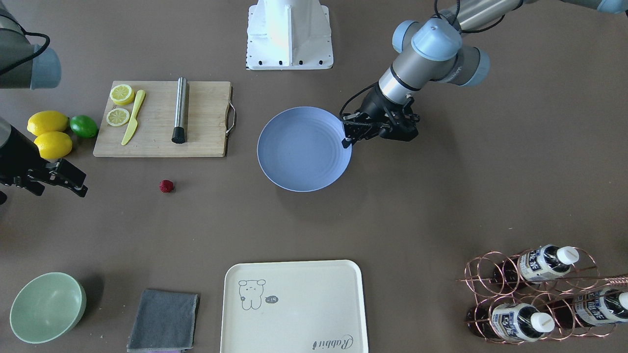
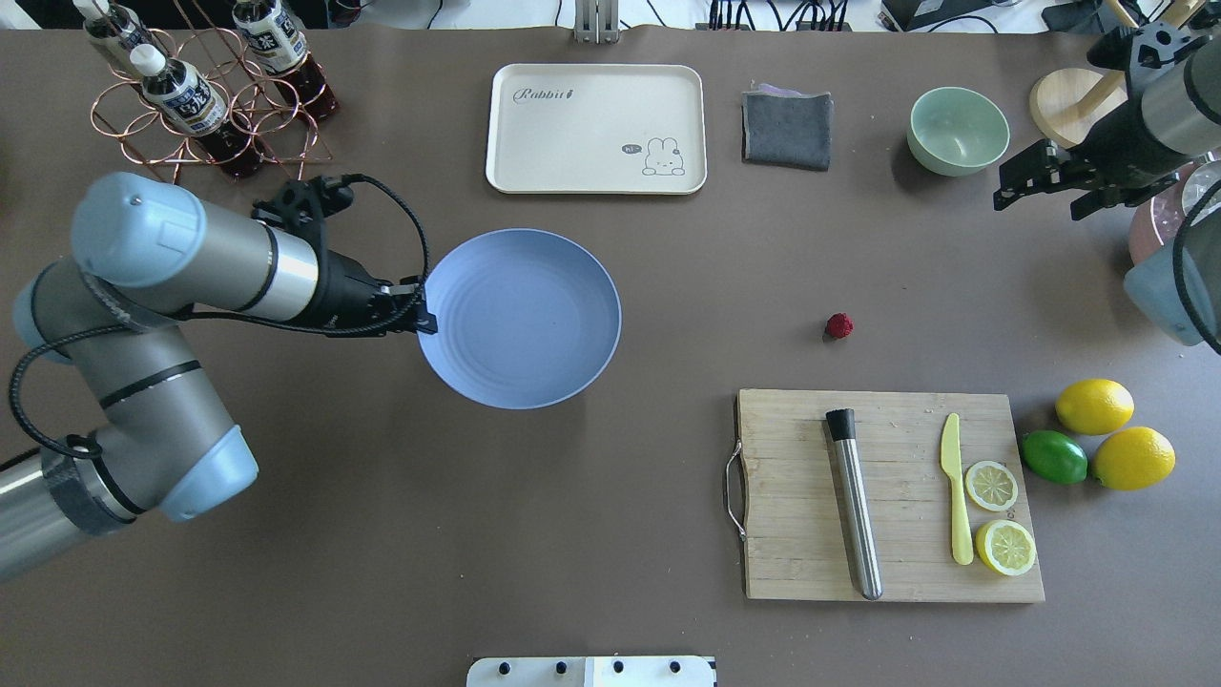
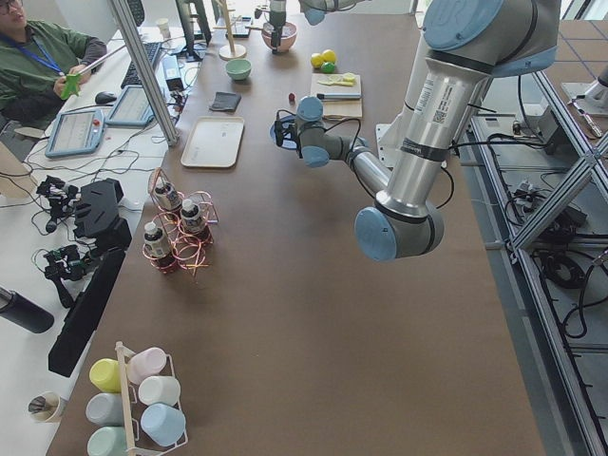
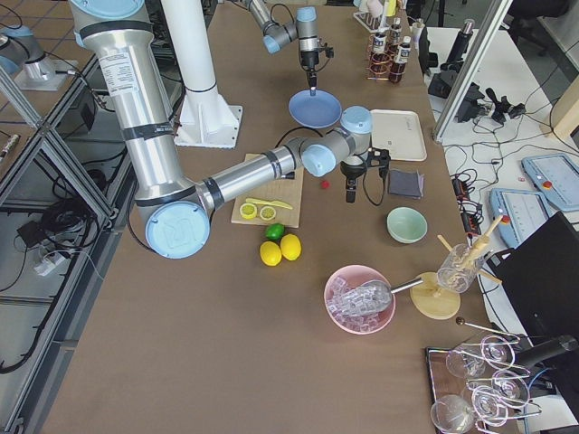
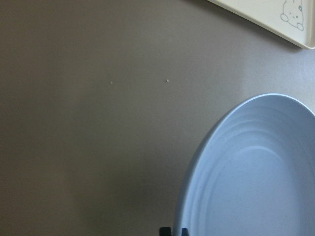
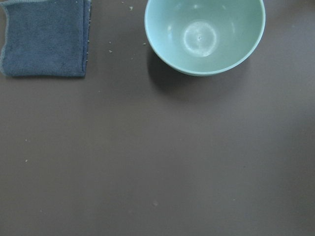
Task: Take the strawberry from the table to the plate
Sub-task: 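Move the left gripper toward the blue plate while the right gripper advances toward the strawberry, then lower the right gripper onto the red strawberry and close it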
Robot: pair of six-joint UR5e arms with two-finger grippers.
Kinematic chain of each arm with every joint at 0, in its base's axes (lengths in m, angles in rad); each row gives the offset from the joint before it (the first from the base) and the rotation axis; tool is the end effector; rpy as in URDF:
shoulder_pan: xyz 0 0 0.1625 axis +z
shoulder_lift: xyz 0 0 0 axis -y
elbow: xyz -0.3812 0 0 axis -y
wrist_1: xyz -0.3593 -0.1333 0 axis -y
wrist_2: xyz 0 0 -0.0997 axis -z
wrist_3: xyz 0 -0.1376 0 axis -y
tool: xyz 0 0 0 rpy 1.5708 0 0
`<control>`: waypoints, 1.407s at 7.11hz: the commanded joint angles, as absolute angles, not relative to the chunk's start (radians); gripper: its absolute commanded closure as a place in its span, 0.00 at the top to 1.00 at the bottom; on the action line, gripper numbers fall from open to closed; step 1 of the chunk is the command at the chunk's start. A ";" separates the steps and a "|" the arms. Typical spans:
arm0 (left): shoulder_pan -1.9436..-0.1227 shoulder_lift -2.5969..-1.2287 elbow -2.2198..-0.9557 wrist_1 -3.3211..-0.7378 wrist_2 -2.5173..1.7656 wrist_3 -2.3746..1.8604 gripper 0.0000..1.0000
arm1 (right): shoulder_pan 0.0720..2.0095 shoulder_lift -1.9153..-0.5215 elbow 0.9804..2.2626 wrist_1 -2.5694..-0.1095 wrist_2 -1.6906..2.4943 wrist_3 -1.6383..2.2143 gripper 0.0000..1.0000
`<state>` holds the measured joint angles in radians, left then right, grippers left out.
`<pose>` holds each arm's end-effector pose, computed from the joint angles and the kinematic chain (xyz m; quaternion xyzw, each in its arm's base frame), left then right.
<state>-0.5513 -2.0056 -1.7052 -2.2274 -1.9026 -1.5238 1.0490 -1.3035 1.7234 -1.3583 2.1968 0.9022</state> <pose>0.4813 -0.3998 0.2648 0.0381 0.5820 -0.1093 0.8049 -0.2410 -0.5248 0.4147 0.0328 -0.4148 0.0769 0.9060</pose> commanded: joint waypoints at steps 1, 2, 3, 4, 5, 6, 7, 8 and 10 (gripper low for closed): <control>-0.482 -2.046 -1.662 -2.227 -1.806 -1.593 0.00 | 0.961 -1.282 1.715 -1.289 2.140 1.020 1.00; -0.459 -2.051 -1.657 -2.230 -1.763 -1.597 0.00 | 0.933 -1.272 1.710 -1.286 2.117 1.038 1.00; -0.447 -2.055 -1.640 -2.233 -1.732 -1.606 0.00 | 0.911 -1.272 1.710 -1.285 2.102 1.040 1.00; -0.446 -2.056 -1.631 -2.233 -1.730 -1.605 0.00 | 0.899 -1.272 1.709 -1.285 2.097 1.040 1.00; -0.446 -2.051 -1.629 -2.235 -1.730 -1.602 0.00 | 0.891 -1.272 1.706 -1.285 2.097 1.040 1.00; -0.446 -2.048 -1.629 -2.235 -1.732 -1.600 0.00 | 0.885 -1.272 1.706 -1.285 2.098 1.040 1.00; -0.446 -2.045 -1.631 -2.235 -1.733 -1.598 0.00 | 0.876 -1.270 1.709 -1.282 2.098 1.083 1.00; -0.446 -2.042 -1.635 -2.235 -1.736 -1.598 0.00 | 0.867 -1.270 1.710 -1.279 2.098 1.094 1.00; -0.449 -2.031 -1.650 -2.233 -1.729 -1.585 0.97 | 0.848 -1.270 1.706 -1.279 2.091 1.100 1.00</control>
<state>-0.4472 -2.0396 -1.6392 -2.2340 -1.7342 -1.5944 0.8605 -1.2702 1.7084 -1.2798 2.0960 1.0930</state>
